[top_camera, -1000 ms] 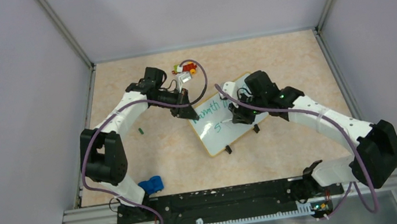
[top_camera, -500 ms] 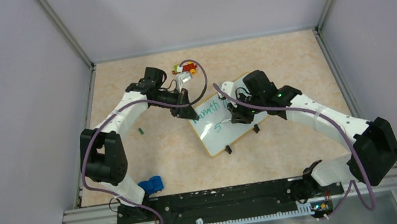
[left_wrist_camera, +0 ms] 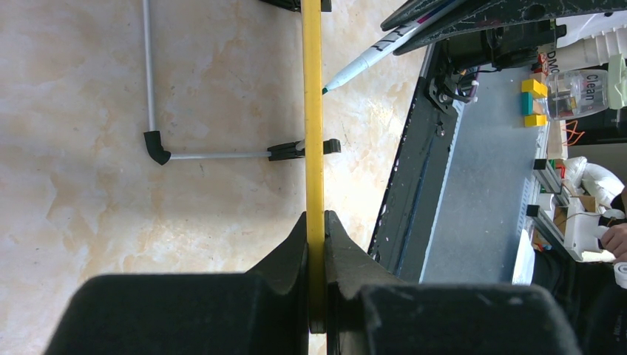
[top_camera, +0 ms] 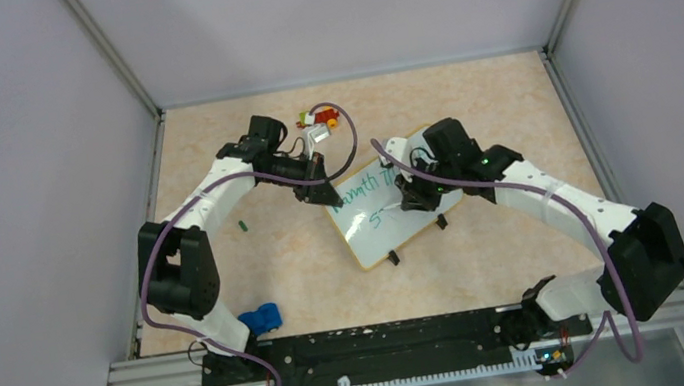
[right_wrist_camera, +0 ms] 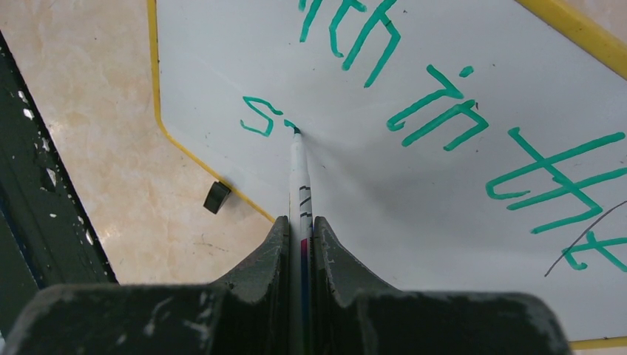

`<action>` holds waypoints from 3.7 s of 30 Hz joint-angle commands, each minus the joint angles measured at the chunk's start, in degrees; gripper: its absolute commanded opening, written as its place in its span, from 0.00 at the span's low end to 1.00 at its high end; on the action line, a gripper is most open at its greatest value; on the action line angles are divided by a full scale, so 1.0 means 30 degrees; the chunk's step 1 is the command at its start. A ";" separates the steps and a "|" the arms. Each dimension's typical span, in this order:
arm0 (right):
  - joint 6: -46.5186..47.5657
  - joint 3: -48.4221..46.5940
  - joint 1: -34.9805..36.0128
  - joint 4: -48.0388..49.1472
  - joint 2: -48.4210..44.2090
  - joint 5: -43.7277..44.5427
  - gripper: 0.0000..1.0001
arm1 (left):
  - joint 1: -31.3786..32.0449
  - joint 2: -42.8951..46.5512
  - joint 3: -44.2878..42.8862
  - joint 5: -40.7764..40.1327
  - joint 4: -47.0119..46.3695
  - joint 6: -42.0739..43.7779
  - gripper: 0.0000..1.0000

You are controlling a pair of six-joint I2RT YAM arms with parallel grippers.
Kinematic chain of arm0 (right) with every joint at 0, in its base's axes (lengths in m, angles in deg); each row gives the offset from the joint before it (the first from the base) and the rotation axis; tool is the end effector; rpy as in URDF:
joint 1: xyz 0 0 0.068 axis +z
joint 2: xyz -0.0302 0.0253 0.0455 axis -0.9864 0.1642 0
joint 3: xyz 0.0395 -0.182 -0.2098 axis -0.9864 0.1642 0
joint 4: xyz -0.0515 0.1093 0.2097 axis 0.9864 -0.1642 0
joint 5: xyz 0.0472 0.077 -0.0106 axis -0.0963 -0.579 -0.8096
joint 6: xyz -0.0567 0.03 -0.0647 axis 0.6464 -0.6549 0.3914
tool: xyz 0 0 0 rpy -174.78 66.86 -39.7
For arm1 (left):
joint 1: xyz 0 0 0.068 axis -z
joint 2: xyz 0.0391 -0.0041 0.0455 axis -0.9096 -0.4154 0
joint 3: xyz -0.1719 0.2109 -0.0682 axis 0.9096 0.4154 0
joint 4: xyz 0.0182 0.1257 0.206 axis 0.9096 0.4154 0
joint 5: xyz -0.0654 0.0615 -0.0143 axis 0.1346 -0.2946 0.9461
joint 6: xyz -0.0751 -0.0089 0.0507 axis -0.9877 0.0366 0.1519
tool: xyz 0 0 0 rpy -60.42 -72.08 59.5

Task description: Write a sentence on the whiteboard

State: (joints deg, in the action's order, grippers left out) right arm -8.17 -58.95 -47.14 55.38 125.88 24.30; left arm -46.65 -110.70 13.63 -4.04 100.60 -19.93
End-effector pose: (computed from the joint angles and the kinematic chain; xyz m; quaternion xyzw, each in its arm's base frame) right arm 0.2187 0.1838 0.2579 -0.4932 0.7705 0.2258 0.3347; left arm 0.2913 -0.1723 0.2506 0.3362 0.7904 -0.4822 0.1722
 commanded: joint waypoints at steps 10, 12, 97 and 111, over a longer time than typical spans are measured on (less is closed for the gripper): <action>0.0762 0.0930 0.0436 0.0047 0.0045 0.0387 0.00 | 0.0088 -0.0085 -0.0374 0.0157 0.0411 0.0692 0.00; 0.0832 0.0934 0.0436 -0.0014 -0.0034 0.0560 0.00 | 0.0088 -0.0063 -0.0363 0.0149 0.0414 0.0707 0.00; 0.1884 0.0949 -0.1556 -0.0798 -0.0599 0.0785 0.00 | 0.0088 -0.0071 -0.0497 0.0172 0.0532 0.0838 0.00; 0.1065 -0.0918 -0.1558 -0.0314 -0.0135 0.0637 0.00 | 0.0088 -0.0060 -0.0464 0.0164 0.0517 0.0794 0.00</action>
State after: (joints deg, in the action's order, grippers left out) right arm -4.23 -57.32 -51.41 49.98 125.16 25.61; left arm -46.65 -110.70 13.47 -4.06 100.95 -19.71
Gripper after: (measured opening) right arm 0.096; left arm 0.094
